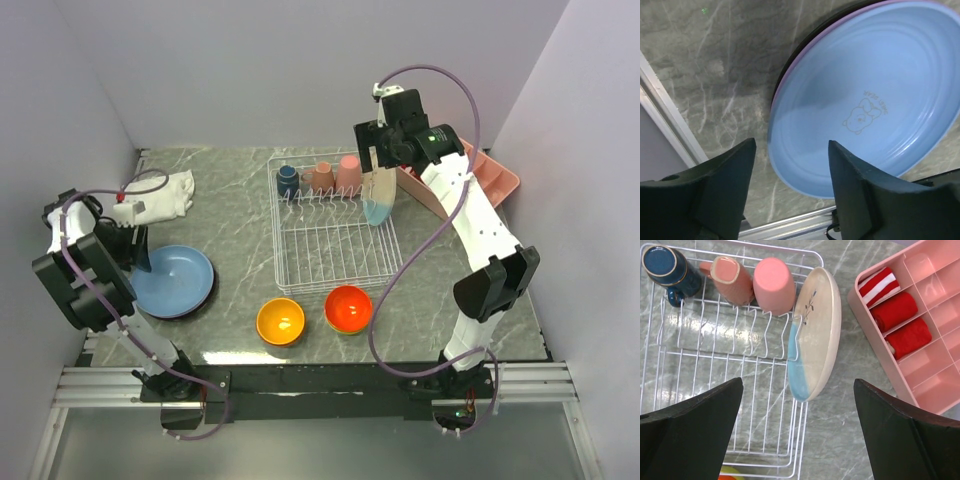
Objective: Load the mixed dishes into the dish rack
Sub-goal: Pick up the plate at the center of the board.
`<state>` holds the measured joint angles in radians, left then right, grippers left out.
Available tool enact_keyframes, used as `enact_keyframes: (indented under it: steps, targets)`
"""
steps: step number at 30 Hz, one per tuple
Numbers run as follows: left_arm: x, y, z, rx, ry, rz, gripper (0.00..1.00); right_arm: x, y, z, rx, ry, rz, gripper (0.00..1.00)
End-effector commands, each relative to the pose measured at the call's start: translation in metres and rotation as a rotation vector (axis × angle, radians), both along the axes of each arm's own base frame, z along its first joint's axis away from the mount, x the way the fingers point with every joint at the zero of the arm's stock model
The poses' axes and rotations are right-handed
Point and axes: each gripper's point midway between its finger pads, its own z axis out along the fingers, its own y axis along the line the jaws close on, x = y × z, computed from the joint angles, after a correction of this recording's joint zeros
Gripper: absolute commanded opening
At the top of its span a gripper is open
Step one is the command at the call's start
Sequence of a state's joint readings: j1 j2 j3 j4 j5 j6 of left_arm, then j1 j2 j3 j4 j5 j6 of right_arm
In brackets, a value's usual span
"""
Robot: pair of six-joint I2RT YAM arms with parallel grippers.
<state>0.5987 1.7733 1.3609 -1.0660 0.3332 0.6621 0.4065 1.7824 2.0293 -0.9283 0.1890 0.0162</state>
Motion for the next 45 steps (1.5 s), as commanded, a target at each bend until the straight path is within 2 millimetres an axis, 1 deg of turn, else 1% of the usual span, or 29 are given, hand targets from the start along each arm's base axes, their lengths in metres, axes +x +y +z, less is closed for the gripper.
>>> enact_keyframes:
  steps: [1,3,4,5,8,10,11,12,14,15,17,21,23,27,28,31,33,35,36,37,38,39,40,41,42,43,44,45]
  targets:
    - [0.001,0.009,0.008,0.067,-0.026,0.026,0.63,0.003,0.006,0.016,0.008,-0.037,0.043,1.0]
    - [-0.003,0.009,0.004,0.071,-0.018,0.042,0.61,0.003,0.008,0.017,0.013,-0.037,0.045,1.0]
    - [0.0,0.013,0.006,0.096,-0.038,0.052,0.61,0.002,0.008,0.018,0.015,-0.041,0.046,1.0]
    - [-0.002,0.015,0.003,0.112,-0.029,0.065,0.6,0.002,0.009,0.017,0.015,-0.038,0.047,1.0]
    - [-0.002,0.025,0.001,0.158,-0.024,0.091,0.57,0.0,0.009,0.013,0.014,-0.031,0.045,1.0]
    - [-0.002,0.027,-0.002,0.165,-0.009,0.093,0.56,-0.001,0.009,0.014,0.016,-0.034,0.044,1.0]
    - [-0.002,0.031,-0.003,0.18,-0.001,0.102,0.55,-0.002,0.009,0.012,0.013,-0.032,0.045,1.0]
    - [-0.001,0.032,-0.003,0.183,0.0,0.102,0.51,-0.002,0.01,0.013,0.013,-0.033,0.047,1.0]
    - [0.001,0.033,-0.003,0.176,0.001,0.104,0.43,-0.004,0.01,0.013,0.011,-0.034,0.048,1.0]
    - [0.003,0.032,-0.002,0.175,-0.003,0.102,0.38,-0.004,0.009,0.013,0.01,-0.035,0.045,1.0]
    - [0.005,0.034,-0.002,0.176,-0.008,0.105,0.36,-0.005,0.01,0.012,0.009,-0.037,0.046,1.0]
    - [0.004,0.031,-0.004,0.148,0.016,0.106,0.27,-0.006,0.013,0.014,0.004,-0.045,0.051,1.0]
    - [0.005,0.03,-0.002,0.142,0.021,0.102,0.27,-0.006,0.014,0.015,0.004,-0.048,0.054,1.0]
    - [0.001,0.029,-0.006,0.121,0.052,0.099,0.27,-0.005,0.014,0.014,0.0,-0.051,0.051,1.0]
    - [0.001,0.028,-0.007,0.12,0.058,0.102,0.27,-0.005,0.014,0.017,0.002,-0.057,0.053,1.0]
    - [-0.001,0.025,-0.011,0.097,0.079,0.102,0.21,-0.005,0.014,0.019,-0.003,-0.064,0.052,1.0]
    - [-0.002,0.023,-0.014,0.083,0.09,0.1,0.13,-0.006,0.014,0.021,-0.003,-0.071,0.054,1.0]
    - [0.002,0.021,-0.009,0.071,0.069,0.097,0.01,-0.006,0.014,0.022,-0.005,-0.075,0.054,1.0]
    - [0.002,0.019,-0.005,0.06,0.068,0.099,0.01,-0.006,0.013,0.022,-0.007,-0.076,0.049,1.0]
    - [0.007,0.02,0.003,0.062,0.047,0.102,0.01,-0.007,0.013,0.023,-0.007,-0.078,0.049,1.0]
    - [0.011,0.016,0.008,0.044,0.035,0.098,0.01,-0.006,0.012,0.023,-0.01,-0.08,0.047,1.0]
    - [0.011,0.013,0.017,0.037,0.031,0.095,0.01,-0.006,0.011,0.024,-0.01,-0.082,0.045,1.0]
    - [0.019,0.014,0.031,0.046,-0.005,0.094,0.01,-0.007,0.012,0.025,-0.01,-0.083,0.048,1.0]
    - [0.024,0.01,0.041,0.046,-0.025,0.075,0.01,-0.008,0.011,0.026,-0.01,-0.086,0.048,1.0]
    - [0.023,0.002,0.055,0.03,-0.04,0.061,0.01,-0.007,0.011,0.025,-0.012,-0.085,0.049,1.0]
    - [0.031,0.001,0.071,0.037,-0.081,0.038,0.01,-0.008,0.012,0.026,-0.009,-0.087,0.052,1.0]
    - [0.035,-0.007,0.08,0.026,-0.099,0.009,0.01,-0.009,0.013,0.028,-0.004,-0.088,0.059,1.0]
    - [0.034,-0.017,0.089,-0.011,-0.109,-0.009,0.01,-0.009,0.017,0.028,0.008,-0.085,0.081,1.0]
